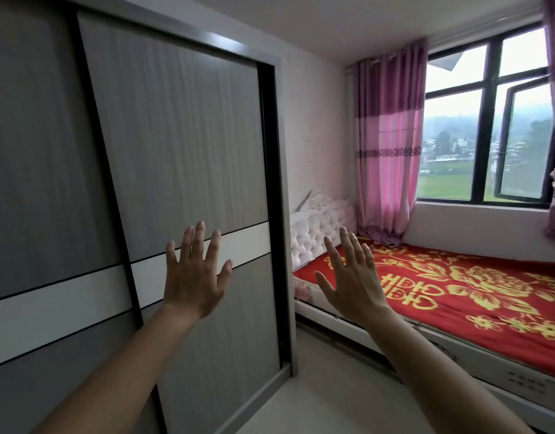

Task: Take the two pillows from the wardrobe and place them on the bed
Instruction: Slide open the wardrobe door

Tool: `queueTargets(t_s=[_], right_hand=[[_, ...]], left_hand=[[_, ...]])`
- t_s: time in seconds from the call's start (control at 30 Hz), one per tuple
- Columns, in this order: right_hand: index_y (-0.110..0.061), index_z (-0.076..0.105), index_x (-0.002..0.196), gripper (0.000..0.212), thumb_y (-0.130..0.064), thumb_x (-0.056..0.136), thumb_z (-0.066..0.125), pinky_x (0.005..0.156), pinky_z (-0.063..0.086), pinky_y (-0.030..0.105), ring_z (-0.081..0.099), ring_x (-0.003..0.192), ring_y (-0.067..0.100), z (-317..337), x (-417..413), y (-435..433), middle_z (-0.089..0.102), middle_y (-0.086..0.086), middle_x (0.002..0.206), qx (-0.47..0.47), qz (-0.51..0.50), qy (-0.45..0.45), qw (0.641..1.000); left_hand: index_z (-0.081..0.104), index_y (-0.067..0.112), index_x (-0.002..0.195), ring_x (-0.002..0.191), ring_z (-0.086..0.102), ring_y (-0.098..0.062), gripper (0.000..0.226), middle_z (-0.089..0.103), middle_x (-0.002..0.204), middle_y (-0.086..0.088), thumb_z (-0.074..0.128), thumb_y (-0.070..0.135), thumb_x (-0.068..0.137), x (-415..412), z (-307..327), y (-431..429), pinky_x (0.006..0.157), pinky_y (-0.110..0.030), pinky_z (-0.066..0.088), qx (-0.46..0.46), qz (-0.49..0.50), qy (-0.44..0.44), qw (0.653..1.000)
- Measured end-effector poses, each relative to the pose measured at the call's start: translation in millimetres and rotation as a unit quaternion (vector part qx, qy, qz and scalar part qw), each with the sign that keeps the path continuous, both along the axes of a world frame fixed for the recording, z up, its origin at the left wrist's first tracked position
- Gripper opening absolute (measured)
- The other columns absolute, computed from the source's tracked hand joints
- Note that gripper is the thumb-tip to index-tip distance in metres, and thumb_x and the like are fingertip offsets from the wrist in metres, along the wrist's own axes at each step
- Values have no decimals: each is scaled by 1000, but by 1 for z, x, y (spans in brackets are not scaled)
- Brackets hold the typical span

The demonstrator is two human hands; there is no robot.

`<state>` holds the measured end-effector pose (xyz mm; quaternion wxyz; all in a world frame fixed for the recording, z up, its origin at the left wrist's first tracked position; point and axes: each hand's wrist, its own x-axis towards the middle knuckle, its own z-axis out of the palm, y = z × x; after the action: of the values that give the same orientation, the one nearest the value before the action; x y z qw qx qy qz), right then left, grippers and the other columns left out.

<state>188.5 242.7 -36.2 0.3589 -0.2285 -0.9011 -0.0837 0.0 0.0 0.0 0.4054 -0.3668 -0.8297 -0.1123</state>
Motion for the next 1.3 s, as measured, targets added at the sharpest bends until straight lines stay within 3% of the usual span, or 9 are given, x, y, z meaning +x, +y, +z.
queueTargets(t_s=[0.43,0.67,0.83,0.97,1.1,1.3], right_hand=[[-23,-3,158,77,-63,98,25,124,-4,46,-8,154,30,-29,-230,115,-21,10,161,-3,-23,-87,996],[-24,-2,158,76,-63,98,23,125,-2,46,-8,154,29,-18,-320,173,-15,12,165,-10,-30,-78,996],[-26,-5,158,77,-66,96,15,125,-2,47,-9,153,29,-26,-373,235,-16,11,164,-13,-32,-77,996],[-25,-3,158,77,-65,96,20,125,2,48,-5,154,29,-42,-428,300,-11,12,166,-21,-24,-74,997],[-25,0,158,79,-66,94,20,123,0,45,-2,154,29,-58,-502,372,-6,11,167,-50,5,-58,997],[-23,1,158,78,-65,96,25,124,11,46,3,154,29,-56,-614,467,0,12,167,-94,88,-62,990]], left_hand=[[40,13,148,147,26,-35,69,28,159,-19,26,53,93,-217,-29,119,112,-63,26,-21,-20,-53,998],[28,18,153,150,13,-33,72,16,163,-13,15,56,93,-319,-31,198,116,-60,17,-33,-25,-85,996],[24,20,154,150,13,-35,72,15,164,-11,14,57,93,-374,-43,262,115,-62,16,-55,-21,-84,995],[24,19,154,150,13,-36,71,15,164,-13,19,57,94,-421,-58,314,114,-63,17,-69,0,-75,995],[28,17,153,149,18,-38,70,19,162,-15,24,55,94,-479,-72,371,113,-65,20,-68,27,-62,995],[25,18,154,149,16,-39,71,17,162,-17,23,55,94,-567,-67,453,112,-67,18,-99,85,-21,991]])
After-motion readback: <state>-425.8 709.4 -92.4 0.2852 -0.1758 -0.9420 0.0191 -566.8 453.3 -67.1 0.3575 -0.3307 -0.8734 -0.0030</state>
